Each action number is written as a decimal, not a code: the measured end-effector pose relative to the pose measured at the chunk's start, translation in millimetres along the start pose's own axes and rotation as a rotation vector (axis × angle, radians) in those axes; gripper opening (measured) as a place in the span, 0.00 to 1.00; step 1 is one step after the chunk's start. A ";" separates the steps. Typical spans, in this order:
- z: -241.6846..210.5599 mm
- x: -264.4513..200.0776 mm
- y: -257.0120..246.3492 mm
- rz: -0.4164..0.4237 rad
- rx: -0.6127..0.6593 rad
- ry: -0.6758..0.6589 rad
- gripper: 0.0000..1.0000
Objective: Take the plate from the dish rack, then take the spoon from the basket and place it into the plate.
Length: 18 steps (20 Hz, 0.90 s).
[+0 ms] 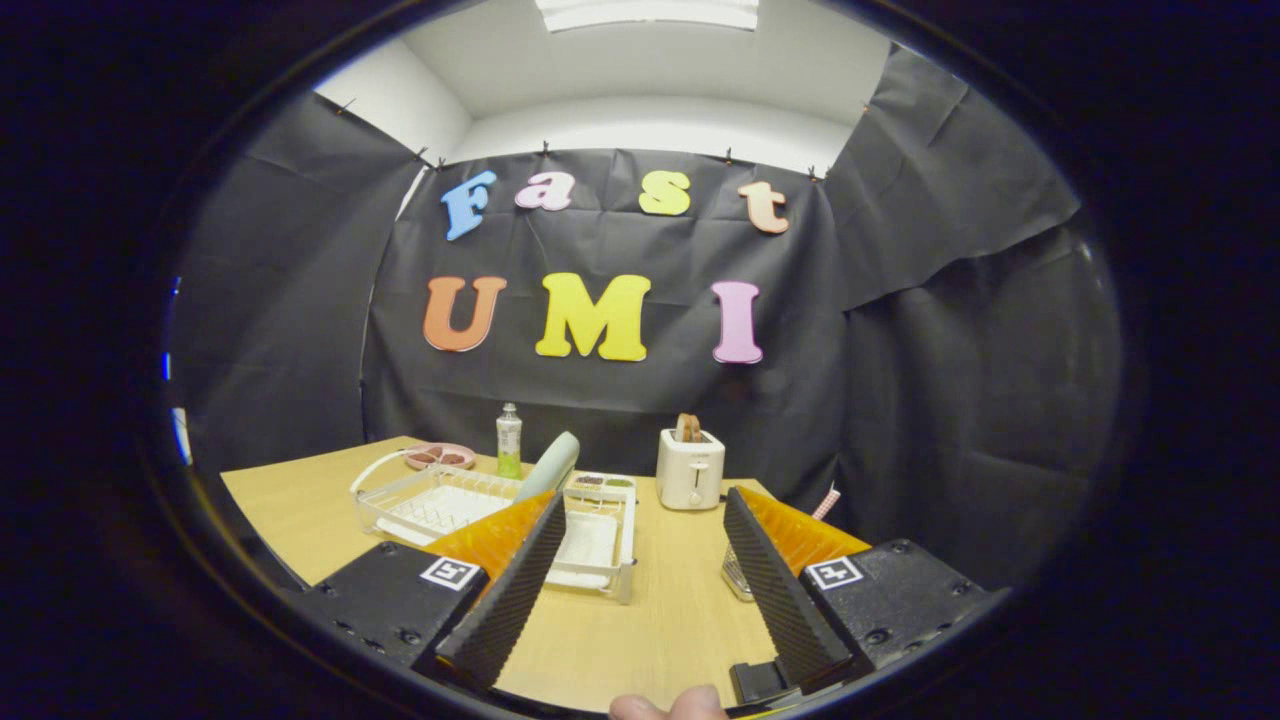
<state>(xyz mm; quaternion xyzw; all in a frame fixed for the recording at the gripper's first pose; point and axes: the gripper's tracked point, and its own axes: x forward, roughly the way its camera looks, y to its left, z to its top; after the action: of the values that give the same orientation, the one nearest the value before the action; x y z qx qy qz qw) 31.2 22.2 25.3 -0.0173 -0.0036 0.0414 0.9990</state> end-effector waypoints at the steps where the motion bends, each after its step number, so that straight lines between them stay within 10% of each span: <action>1: 2.8 7.2 0.2 0.000 -0.014 0.004 1.00; 18: 112.5 171.8 47.0 0.232 -0.082 0.164 1.00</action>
<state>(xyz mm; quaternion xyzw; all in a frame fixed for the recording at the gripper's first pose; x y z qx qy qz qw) 197.6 87.1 137.1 -0.0616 0.0782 0.1550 0.9829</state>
